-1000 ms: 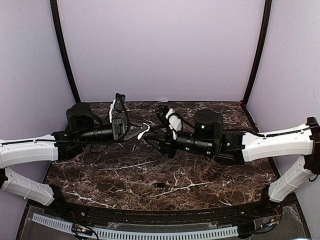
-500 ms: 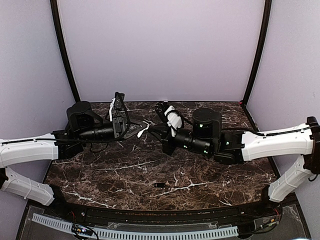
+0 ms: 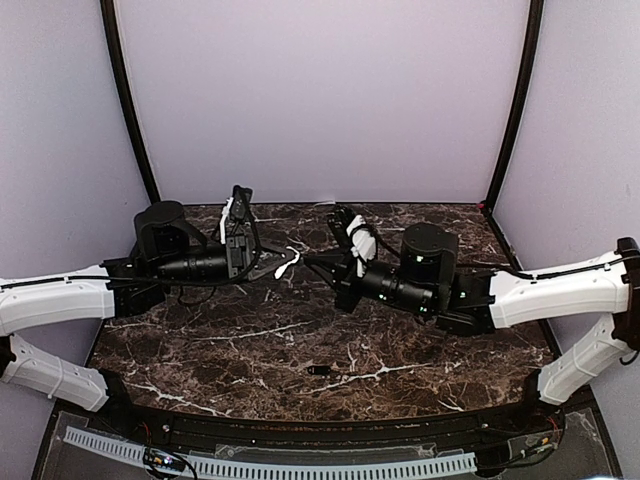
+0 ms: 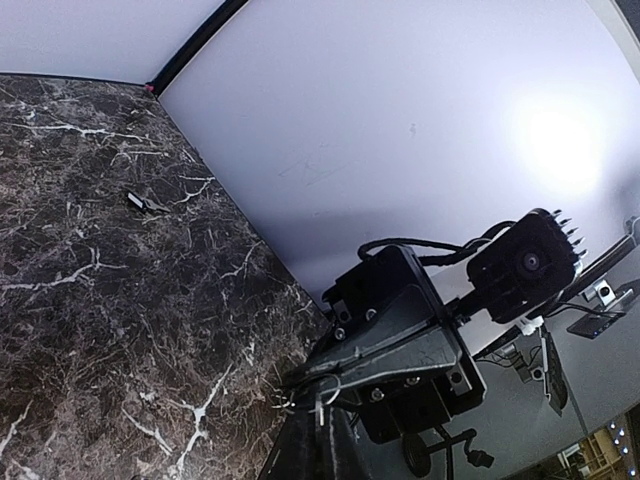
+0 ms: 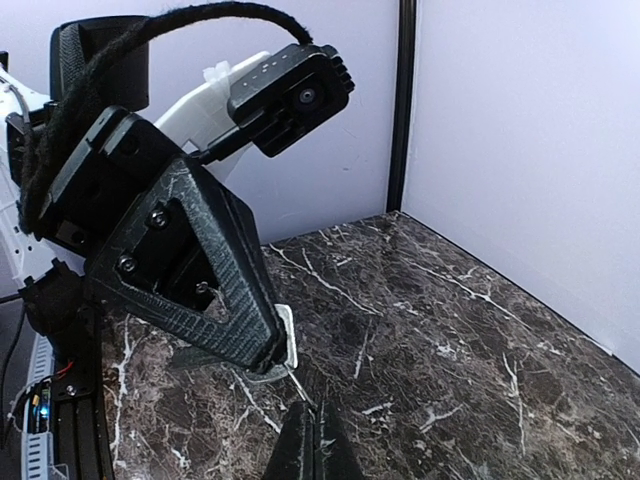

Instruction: Remove the keys from the keyring

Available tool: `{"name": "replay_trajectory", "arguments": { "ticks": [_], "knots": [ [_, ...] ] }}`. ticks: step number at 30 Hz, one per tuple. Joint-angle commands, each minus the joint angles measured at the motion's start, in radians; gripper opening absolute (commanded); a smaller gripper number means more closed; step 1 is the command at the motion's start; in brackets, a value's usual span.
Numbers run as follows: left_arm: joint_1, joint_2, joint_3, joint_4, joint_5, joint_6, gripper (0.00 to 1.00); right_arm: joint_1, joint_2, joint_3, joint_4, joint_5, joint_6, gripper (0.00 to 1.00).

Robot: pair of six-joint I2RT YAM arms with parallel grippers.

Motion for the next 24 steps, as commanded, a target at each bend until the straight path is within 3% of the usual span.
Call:
{"name": "replay_trajectory", "arguments": {
  "ticks": [1, 8, 17, 18, 20, 24],
  "knots": [
    [0.0, -0.021, 0.062, -0.045, 0.025, 0.055, 0.0, -0.048, -0.042, -0.034, 0.093, -0.151, 0.049, 0.0],
    [0.0, -0.029, 0.086, -0.11, 0.002, 0.11, 0.0, -0.11, -0.061, -0.075, 0.189, -0.333, 0.158, 0.0],
    [0.0, -0.017, 0.103, -0.128, 0.015, 0.121, 0.0, -0.148, -0.06, -0.091, 0.243, -0.447, 0.188, 0.0],
    [0.0, -0.017, 0.109, -0.142, 0.012, 0.127, 0.0, -0.157, -0.065, -0.089, 0.234, -0.466, 0.19, 0.07],
    [0.0, -0.019, 0.114, -0.158, 0.006, 0.14, 0.0, -0.159, -0.066, -0.07, 0.177, -0.491, 0.157, 0.32],
    [0.0, -0.011, 0.126, -0.207, -0.029, 0.192, 0.0, -0.158, -0.07, -0.063, 0.142, -0.444, 0.201, 0.45]
  ]
}}
